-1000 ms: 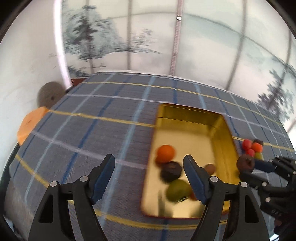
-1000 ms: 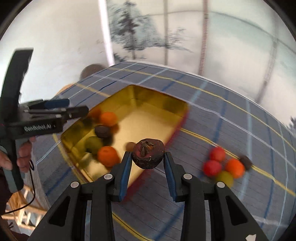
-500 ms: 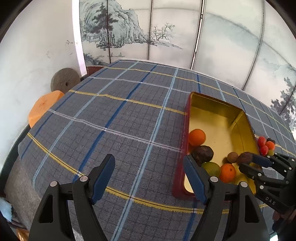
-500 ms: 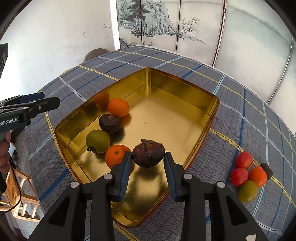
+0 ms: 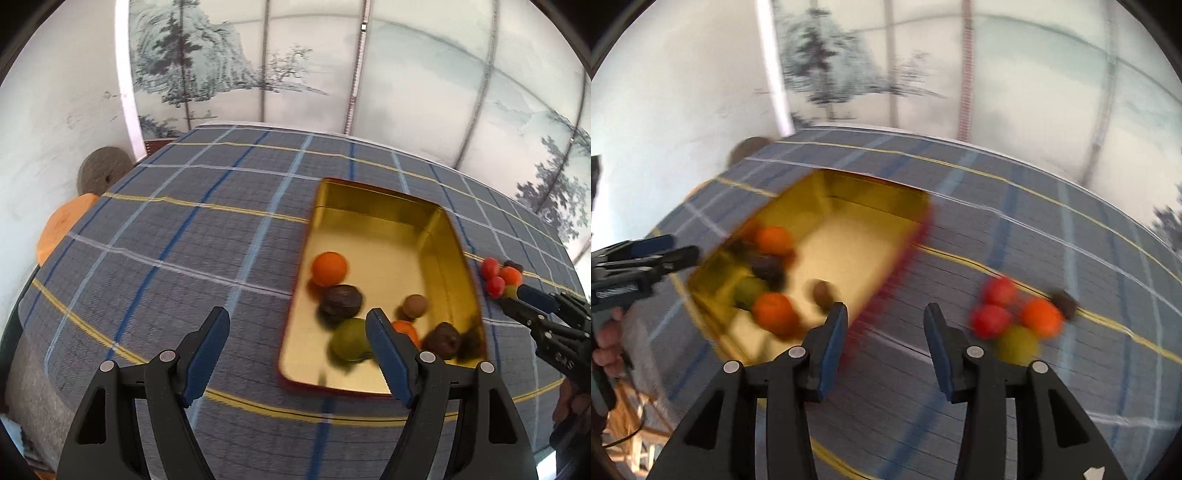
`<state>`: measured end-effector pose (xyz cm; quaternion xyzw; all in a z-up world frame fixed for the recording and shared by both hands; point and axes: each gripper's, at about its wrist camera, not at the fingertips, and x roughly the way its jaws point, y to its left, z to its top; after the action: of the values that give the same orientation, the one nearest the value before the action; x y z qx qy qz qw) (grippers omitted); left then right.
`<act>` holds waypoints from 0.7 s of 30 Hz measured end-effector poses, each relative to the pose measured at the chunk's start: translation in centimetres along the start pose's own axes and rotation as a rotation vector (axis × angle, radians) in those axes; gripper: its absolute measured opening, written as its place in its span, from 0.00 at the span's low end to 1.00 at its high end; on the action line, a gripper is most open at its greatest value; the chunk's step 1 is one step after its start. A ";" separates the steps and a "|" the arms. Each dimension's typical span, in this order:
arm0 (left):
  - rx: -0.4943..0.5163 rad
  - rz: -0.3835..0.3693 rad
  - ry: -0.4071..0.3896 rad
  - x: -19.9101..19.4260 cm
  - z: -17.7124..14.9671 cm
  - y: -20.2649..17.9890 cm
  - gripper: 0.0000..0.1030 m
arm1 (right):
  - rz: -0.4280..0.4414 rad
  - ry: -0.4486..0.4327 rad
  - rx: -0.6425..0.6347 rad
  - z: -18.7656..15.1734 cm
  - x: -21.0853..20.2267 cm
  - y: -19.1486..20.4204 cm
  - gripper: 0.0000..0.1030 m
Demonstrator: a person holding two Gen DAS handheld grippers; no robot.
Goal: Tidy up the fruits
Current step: 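Grasp a green-yellow fruit with the right tool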
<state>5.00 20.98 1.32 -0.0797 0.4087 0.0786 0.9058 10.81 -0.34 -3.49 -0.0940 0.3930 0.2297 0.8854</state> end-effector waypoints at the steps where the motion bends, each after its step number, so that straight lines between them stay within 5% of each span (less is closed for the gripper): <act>1: 0.007 -0.007 0.001 0.0 0.0 -0.5 0.74 | -0.025 0.012 0.022 -0.5 0.0 -1.4 0.40; 9: 0.085 -0.065 0.005 0.5 0.5 -5.2 0.74 | -0.125 0.083 0.121 -3.2 1.9 -7.1 0.40; 18: 0.159 -0.104 0.016 1.4 1.3 -10.2 0.74 | -0.136 0.086 0.140 -2.7 4.2 -8.2 0.40; 21: 0.190 -0.117 0.020 1.8 1.3 -12.1 0.74 | -0.119 0.076 0.147 -3.0 4.3 -8.4 0.33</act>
<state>9.67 9.62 1.78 -0.0180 0.4182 -0.0140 0.9081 15.43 -7.32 -8.83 -0.0608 0.4357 0.1433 0.8865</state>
